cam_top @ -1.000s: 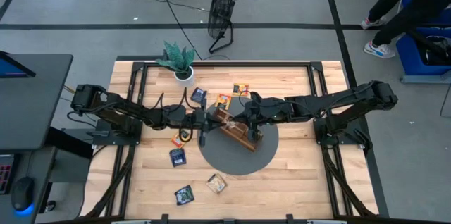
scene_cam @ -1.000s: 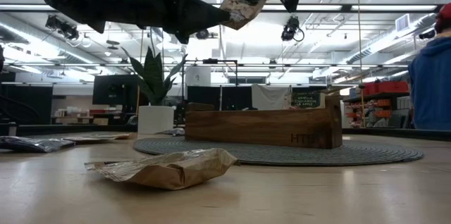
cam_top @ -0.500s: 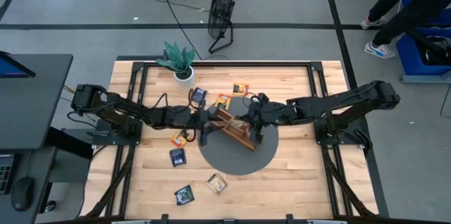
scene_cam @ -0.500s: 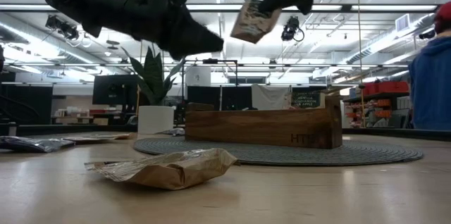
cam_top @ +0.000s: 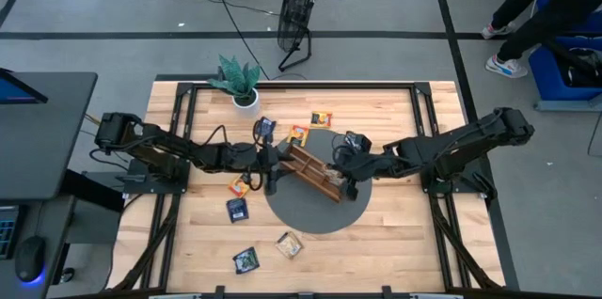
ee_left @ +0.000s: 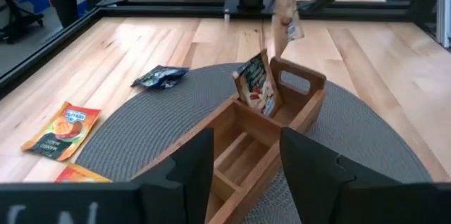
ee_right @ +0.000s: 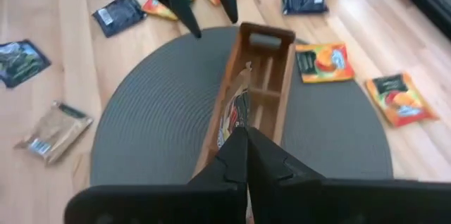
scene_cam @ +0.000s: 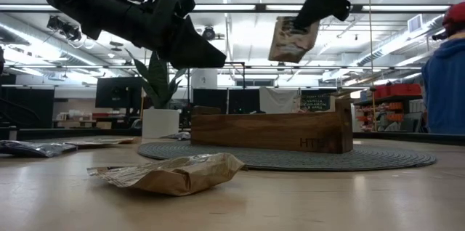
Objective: Pick & Place Tea
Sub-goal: Put the brown tea bag into the right section of the wooden organizer
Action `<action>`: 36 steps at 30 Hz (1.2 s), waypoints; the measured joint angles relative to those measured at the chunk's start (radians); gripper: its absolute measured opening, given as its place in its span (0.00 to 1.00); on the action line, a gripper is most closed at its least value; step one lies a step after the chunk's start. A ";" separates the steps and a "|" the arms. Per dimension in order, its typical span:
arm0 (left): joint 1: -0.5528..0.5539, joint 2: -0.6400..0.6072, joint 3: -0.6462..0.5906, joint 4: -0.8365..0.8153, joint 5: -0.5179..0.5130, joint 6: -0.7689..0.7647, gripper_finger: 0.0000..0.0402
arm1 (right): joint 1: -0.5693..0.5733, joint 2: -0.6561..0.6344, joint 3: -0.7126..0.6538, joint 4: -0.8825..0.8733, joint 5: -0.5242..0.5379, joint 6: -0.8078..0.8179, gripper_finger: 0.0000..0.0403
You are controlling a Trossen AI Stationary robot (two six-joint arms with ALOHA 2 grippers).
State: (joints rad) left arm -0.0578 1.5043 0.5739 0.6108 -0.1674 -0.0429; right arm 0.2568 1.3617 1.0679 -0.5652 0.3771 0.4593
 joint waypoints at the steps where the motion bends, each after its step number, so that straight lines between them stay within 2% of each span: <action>1: -0.001 0.000 0.000 -0.007 0.000 -0.001 0.41 | 0.006 0.000 0.000 -0.011 0.000 0.012 0.00; 6: -0.003 0.000 -0.001 -0.035 0.000 -0.034 0.41 | 0.025 0.027 0.000 -0.075 0.016 0.066 0.00; 18: -0.003 0.000 -0.001 -0.034 0.000 -0.046 0.41 | 0.029 0.167 0.000 -0.104 0.000 0.138 0.00; 27: -0.003 0.000 -0.001 -0.033 0.000 -0.051 0.41 | 0.029 0.176 0.000 -0.188 0.017 0.240 0.00; 36: -0.003 0.000 -0.001 -0.031 0.000 -0.051 0.41 | 0.036 0.224 -0.001 -0.139 0.041 0.236 0.00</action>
State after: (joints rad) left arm -0.0608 1.5043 0.5732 0.5800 -0.1673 -0.0937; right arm 0.2932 1.5857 1.0673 -0.7043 0.4179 0.6952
